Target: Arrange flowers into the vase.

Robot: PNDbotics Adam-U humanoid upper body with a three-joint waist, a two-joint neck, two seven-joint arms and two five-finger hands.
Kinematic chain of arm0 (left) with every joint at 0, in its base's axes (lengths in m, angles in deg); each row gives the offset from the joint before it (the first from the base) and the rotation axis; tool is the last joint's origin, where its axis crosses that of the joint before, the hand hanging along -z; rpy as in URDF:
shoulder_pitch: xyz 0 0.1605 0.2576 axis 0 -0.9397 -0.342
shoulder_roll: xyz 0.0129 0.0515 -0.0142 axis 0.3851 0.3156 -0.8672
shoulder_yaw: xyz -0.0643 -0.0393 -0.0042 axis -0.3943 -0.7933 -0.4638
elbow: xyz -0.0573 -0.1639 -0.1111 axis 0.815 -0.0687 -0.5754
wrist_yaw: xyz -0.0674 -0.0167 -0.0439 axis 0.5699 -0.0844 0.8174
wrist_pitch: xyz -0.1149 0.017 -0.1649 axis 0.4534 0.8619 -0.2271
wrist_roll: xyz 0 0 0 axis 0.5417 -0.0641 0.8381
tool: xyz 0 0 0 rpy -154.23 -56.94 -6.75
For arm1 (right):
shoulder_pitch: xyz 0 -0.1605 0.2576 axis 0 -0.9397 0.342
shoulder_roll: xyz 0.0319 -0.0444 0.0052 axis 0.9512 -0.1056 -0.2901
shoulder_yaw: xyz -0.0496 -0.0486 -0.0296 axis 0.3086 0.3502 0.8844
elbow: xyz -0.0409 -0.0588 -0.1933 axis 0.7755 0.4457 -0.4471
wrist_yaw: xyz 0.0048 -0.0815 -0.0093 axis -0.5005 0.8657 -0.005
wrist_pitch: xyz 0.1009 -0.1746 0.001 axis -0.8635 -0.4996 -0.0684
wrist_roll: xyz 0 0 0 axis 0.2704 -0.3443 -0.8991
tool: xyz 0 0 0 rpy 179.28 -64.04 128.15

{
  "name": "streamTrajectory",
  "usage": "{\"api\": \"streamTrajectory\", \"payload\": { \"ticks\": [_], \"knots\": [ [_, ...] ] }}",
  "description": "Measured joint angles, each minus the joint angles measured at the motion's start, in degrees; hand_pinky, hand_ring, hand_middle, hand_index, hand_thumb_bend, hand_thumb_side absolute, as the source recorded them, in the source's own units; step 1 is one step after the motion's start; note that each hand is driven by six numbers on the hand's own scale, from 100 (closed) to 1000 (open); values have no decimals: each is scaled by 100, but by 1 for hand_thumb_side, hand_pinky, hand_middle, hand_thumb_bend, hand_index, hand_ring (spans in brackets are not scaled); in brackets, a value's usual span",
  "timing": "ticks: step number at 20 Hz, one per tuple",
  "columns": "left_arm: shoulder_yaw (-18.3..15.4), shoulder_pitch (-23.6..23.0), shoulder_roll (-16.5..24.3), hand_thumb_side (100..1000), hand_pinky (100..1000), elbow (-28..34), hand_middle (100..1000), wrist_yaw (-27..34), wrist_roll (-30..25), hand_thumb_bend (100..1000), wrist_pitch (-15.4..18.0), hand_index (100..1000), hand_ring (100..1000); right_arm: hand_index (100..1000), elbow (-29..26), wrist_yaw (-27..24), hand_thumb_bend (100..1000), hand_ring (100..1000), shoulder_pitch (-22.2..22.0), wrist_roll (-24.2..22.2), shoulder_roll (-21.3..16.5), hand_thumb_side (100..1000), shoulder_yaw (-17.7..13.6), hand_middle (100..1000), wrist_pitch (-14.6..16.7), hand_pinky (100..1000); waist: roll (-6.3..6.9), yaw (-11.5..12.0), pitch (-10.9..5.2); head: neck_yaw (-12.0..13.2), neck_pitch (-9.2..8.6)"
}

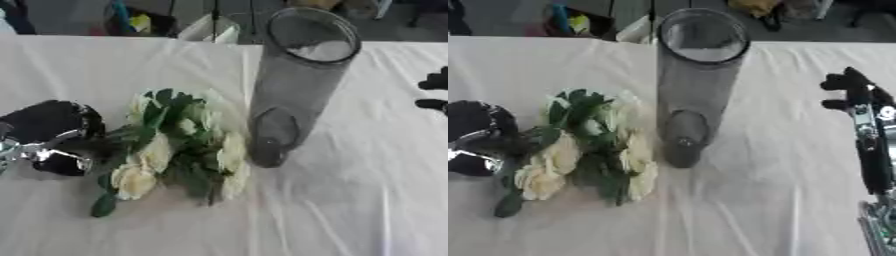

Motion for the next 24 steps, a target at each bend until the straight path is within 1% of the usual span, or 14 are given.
{"api": "streamTrajectory", "payload": {
  "ticks": [4, 6, 8, 12, 16, 19, 22, 24],
  "knots": [
    [0, 0, -21, 549, 152, 0, 351, 113, 129, 100, -93, 486, 261, 786, 0, 0, 100, 999, -1, -8, 0, 1000, 0, 678, 1, 710, 0, 21, 0, 0, 0],
    [0, 0, -23, 531, 106, -1, 312, 164, 190, 100, -141, 449, 224, 786, 0, 0, 100, 1000, -1, -11, 1, 1000, 0, 678, -1, 710, -1, 21, 3, 1, 0],
    [0, 0, -26, 514, 100, -20, 262, 218, 258, 100, -187, 406, 176, 786, 0, 0, 100, 1000, -1, -18, 2, 1000, 0, 678, -5, 710, -2, 21, 9, 3, 0],
    [0, 2, -48, 509, 100, -93, 191, 337, 354, 100, -267, 338, 109, 787, 0, -1, 100, 1000, -1, -21, 21, 1000, 0, 678, -7, 710, -2, 20, 11, 13, -1],
    [-1, 5, -73, 511, 100, -124, 100, 428, 390, 100, -304, 245, 100, 787, 0, -1, 100, 1000, -1, -24, 41, 1000, -1, 678, -8, 711, -2, 20, 11, 20, -1],
    [-1, 5, -73, 521, 100, -124, 100, 511, 389, 100, -307, 179, 100, 787, 0, -1, 100, 1000, -2, -29, 41, 1000, -1, 678, -12, 711, -2, 21, 11, 22, -1],
    [-2, 5, -73, 538, 100, -122, 100, 568, 407, 100, -314, 143, 100, 787, 0, -2, 100, 1000, -2, -33, 42, 1000, -1, 677, -17, 711, -2, 23, 11, 22, -1],
    [-3, 5, -73, 586, 100, -121, 100, 591, 449, 100, -303, 118, 100, 788, 0, -2, 100, 1000, -3, -34, 42, 1000, -2, 677, -18, 711, -2, 22, 11, 22, -1]
  ]
}}
